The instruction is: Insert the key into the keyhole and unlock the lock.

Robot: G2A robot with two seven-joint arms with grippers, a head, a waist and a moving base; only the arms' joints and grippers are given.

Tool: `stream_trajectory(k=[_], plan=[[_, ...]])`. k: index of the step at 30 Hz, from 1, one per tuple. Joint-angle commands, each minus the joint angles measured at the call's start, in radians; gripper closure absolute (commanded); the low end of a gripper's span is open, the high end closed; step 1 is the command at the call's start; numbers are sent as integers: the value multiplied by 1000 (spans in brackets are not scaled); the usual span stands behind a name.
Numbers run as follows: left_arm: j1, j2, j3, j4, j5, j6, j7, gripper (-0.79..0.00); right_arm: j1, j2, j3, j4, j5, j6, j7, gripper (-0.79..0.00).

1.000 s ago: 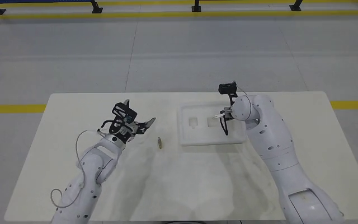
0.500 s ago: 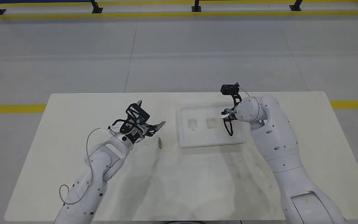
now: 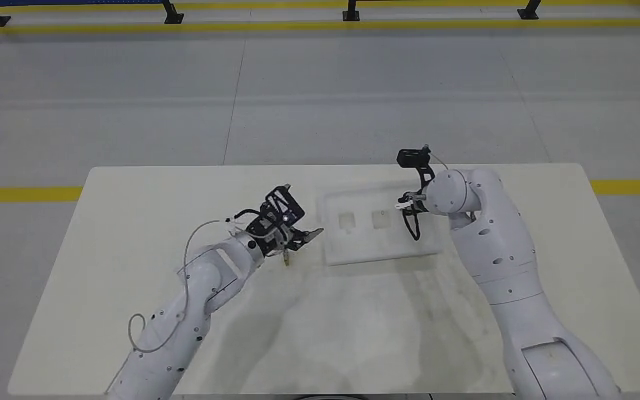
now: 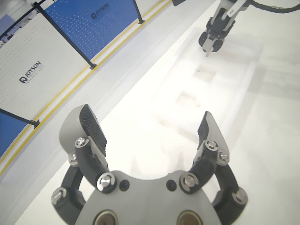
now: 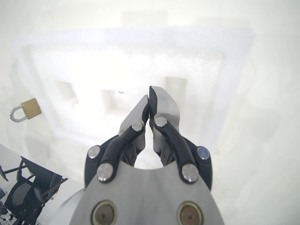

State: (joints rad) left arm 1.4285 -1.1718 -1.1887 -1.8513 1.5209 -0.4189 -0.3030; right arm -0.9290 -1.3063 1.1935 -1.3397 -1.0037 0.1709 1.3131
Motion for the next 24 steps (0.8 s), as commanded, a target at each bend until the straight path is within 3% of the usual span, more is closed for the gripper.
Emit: stream_trajectory(k=[1, 8, 13, 24], plan=[[-33, -7, 44, 19, 7, 3, -45, -785, 2, 0, -3, 2, 2, 1, 1, 0], [-112, -26, 137, 88, -8, 9, -194, -785, 4, 1, -11, 3, 1, 6, 1, 0], [-148, -40, 167, 140, -50, 62, -280, -785, 5, 2, -16, 2, 3, 7, 2, 0], [-172, -57, 207, 177, -90, 111, -339, -785, 10, 3, -27, 4, 5, 10, 1, 0]])
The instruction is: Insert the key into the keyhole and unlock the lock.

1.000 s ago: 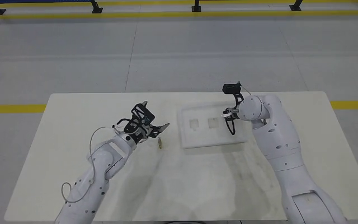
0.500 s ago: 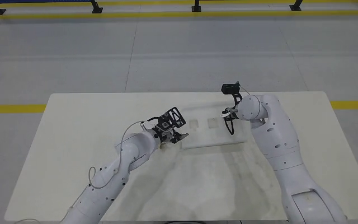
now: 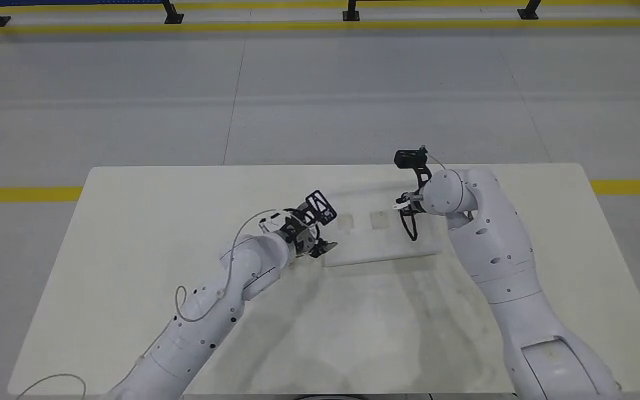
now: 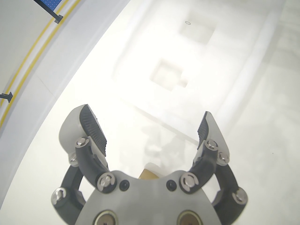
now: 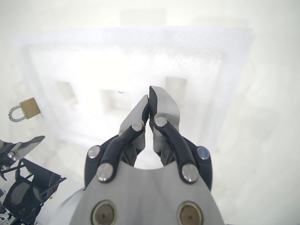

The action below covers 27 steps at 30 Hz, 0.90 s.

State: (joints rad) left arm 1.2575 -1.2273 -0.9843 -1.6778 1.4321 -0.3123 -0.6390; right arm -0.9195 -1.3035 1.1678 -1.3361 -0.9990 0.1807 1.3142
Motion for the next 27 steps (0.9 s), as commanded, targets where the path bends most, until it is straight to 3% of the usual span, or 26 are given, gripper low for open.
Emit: stream_trajectory(k=[1, 12, 27], plan=[[-4, -2, 6, 7, -1, 9, -4, -785, 1, 0, -2, 1, 1, 1, 0, 0], [-42, -17, 45, 84, 58, 63, -38, -785, 1, 2, -9, -5, 3, 6, 1, 0], [-54, -29, 58, 112, 71, 78, -61, -785, -10, 7, -8, -34, 3, 10, 0, 0]])
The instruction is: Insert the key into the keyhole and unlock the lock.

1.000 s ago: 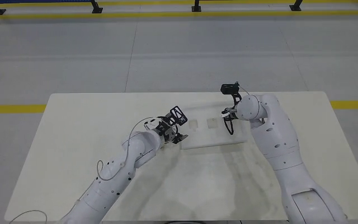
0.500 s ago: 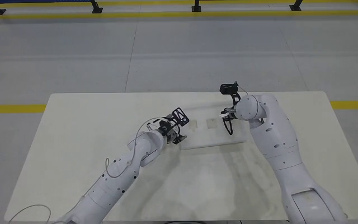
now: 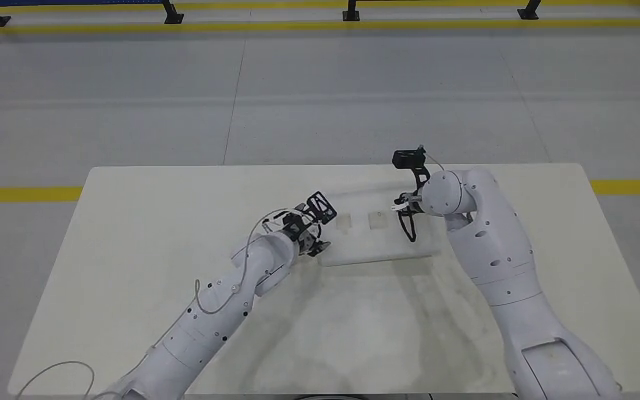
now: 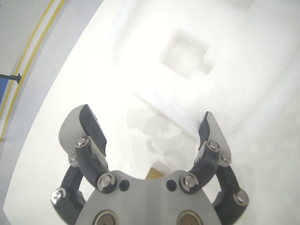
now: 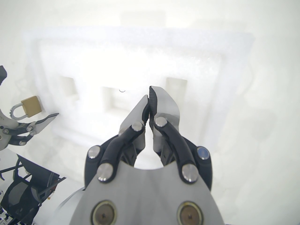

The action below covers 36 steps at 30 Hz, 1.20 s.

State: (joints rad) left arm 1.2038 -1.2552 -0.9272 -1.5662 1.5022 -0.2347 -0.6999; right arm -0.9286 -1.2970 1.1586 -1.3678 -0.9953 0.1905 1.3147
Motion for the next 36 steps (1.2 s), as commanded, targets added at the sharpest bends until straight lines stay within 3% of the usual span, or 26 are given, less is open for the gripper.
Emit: stream_trajectory(k=[1, 14, 24, 36], plan=[[-1, -1, 1, 1, 2, -2, -2, -785, -2, 1, 2, -5, -1, 0, 0, 0], [-10, -9, 8, 5, 17, -13, -7, -785, -10, 6, 4, -45, 0, 4, -2, 0], [-4, -13, 8, -8, 19, -17, 1, -785, 24, -4, -69, -41, -50, 13, 26, 0], [4, -16, 3, -14, 27, -15, 7, -785, 28, -10, -61, -54, 3, 27, 1, 0]])
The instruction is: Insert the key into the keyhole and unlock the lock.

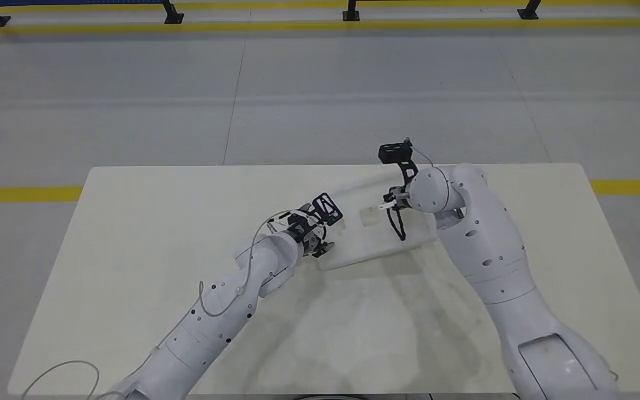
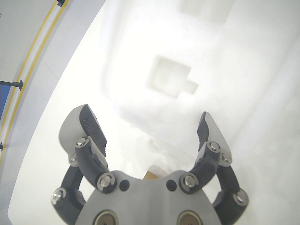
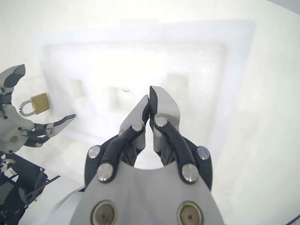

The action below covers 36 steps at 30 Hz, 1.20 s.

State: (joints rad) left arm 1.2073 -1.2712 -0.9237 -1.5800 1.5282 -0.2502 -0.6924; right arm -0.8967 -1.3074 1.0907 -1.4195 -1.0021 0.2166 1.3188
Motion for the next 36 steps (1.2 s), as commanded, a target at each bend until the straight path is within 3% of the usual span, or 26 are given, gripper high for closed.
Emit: stream_trajectory(k=[1, 11, 23, 36], plan=[[2, 0, -1, -1, 2, 0, -1, -785, -7, 2, 12, -5, 15, 0, -5, 0], [10, -2, -9, -13, 6, 1, 2, -785, -28, 11, 50, -31, 27, -1, -5, 0], [39, 0, -41, -60, -1, 14, 32, -785, 29, 1, -52, 13, -125, 36, 89, 0], [57, 0, -56, -78, 0, 12, 41, -785, 95, -22, -108, 59, -142, 44, 127, 0]])
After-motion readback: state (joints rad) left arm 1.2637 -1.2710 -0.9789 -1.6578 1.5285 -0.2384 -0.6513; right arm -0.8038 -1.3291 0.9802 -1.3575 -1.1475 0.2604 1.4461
